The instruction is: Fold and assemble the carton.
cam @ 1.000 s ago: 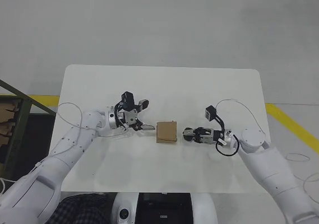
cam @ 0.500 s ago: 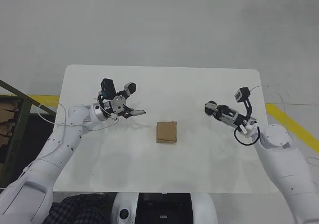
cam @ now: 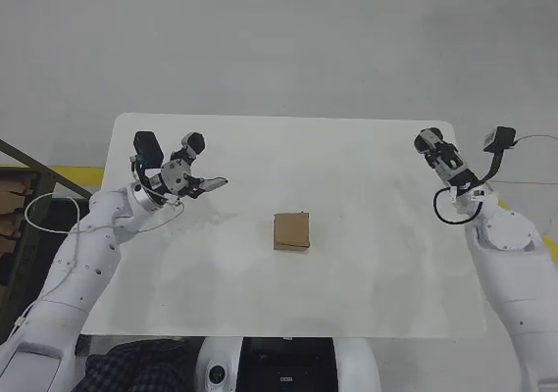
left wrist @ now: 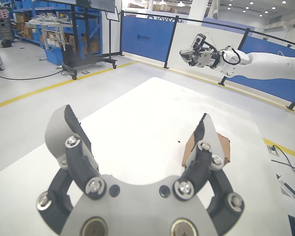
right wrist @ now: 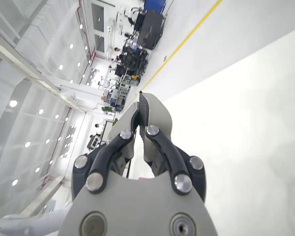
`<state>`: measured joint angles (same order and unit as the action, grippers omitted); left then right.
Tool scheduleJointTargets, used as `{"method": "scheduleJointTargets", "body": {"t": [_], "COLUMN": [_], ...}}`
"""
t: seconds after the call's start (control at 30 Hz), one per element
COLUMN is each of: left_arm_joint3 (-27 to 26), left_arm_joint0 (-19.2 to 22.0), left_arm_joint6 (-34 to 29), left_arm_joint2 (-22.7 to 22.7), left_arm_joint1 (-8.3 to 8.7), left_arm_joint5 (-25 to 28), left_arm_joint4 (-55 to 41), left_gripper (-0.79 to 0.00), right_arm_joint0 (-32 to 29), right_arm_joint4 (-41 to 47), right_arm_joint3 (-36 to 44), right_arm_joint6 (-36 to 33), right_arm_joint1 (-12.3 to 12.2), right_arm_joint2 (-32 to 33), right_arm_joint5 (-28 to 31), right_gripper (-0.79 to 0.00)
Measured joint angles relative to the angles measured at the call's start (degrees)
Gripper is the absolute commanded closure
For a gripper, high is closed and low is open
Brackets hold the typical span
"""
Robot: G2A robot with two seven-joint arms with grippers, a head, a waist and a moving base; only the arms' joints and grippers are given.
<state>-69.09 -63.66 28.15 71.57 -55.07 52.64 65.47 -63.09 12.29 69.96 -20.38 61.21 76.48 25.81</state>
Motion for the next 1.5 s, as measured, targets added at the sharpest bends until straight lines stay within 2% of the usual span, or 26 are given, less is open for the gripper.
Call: {"method": "scheduleJointTargets", "body": {"t": [0.23,0.4,0.43,0.5,0.53,0.63,0.7,0.77,0.8,0.83,0.93,1.03,1.13,1.23,1.5], "left_arm_joint3": [-0.6,-0.39,-0.64,-1.07,-1.38,-2.31,-2.79,-3.06,-3.11,-3.16,-3.18,-3.17,-3.17,-3.17,-3.17], "left_arm_joint0": [-2.77,-4.19,-4.63,-5.22,-5.51,-6.07,-6.39,-6.7,-6.82,-6.98,-7.04,-7.03,-7.03,-7.03,-7.03], "left_arm_joint6": [-4.57,-6.17,-6.42,-6.85,-7.21,-7.89,-8.18,-8.68,-8.85,-8.95,-8.96,-8.95,-8.94,-8.94,-8.94], "left_arm_joint2": [5.66,8.42,9.09,10.0,10.54,11.68,12.2,12.82,13.09,13.35,13.43,13.41,13.4,13.4,13.4], "left_arm_joint1": [0.98,1.38,1.48,1.61,1.68,1.82,1.87,1.94,1.97,1.98,1.98,1.98,1.98,1.98,1.98], "left_arm_joint5": [-0.14,0.42,0.39,0.44,0.52,0.86,1.34,1.7,1.76,1.77,1.76,1.76,1.75,1.75,1.75], "left_arm_joint4": [-5.79,-9.1,-9.53,-10.2,-10.59,-11.57,-12.11,-12.51,-12.68,-12.93,-13.04,-13.02,-13.02,-13.02,-13.02], "left_gripper": [-0.785,-0.785,-0.785,-0.785,-0.785,-0.785,-0.785,-0.785,-0.785,-0.785,-0.784,-0.784,-0.784,-0.784,-0.784], "right_arm_joint0": [-0.03,-1.13,-1.52,-2.13,-2.51,-3.4,-3.78,-3.97,-3.98,-3.97,-3.96,-3.96,-3.96,-3.96,-3.96], "right_arm_joint4": [-12.23,-19.1,-20.68,-22.83,-24.23,-27.07,-27.76,-28.39,-28.45,-28.45,-28.42,-28.41,-28.41,-28.41,-28.41], "right_arm_joint3": [0.61,1.18,1.52,2.05,2.38,2.9,3.0,3.0,2.99,2.99,2.99,2.99,2.99,2.99,2.99], "right_arm_joint6": [15.09,18.68,18.91,19.43,20.0,21.92,22.5,22.91,22.94,22.95,22.92,22.92,22.92,22.92,22.92], "right_arm_joint1": [0.77,0.81,0.77,0.74,0.72,0.77,0.85,0.89,0.9,0.9,0.89,0.89,0.89,0.89,0.89], "right_arm_joint2": [-0.93,-0.72,-0.64,-0.51,-0.4,-0.1,0.03,0.18,0.19,0.19,0.19,0.19,0.19,0.19,0.19], "right_arm_joint5": [-3.35,-5.17,-5.4,-5.63,-5.65,-5.68,-5.58,-5.54,-5.54,-5.54,-5.54,-5.54,-5.54,-5.54,-5.54], "right_gripper": [0.0,-0.006,-0.034,-0.166,-0.206,-0.222,-0.342,-0.785,-0.785,-0.387,-0.552,-0.676,-0.754,-0.784,-0.785]}}
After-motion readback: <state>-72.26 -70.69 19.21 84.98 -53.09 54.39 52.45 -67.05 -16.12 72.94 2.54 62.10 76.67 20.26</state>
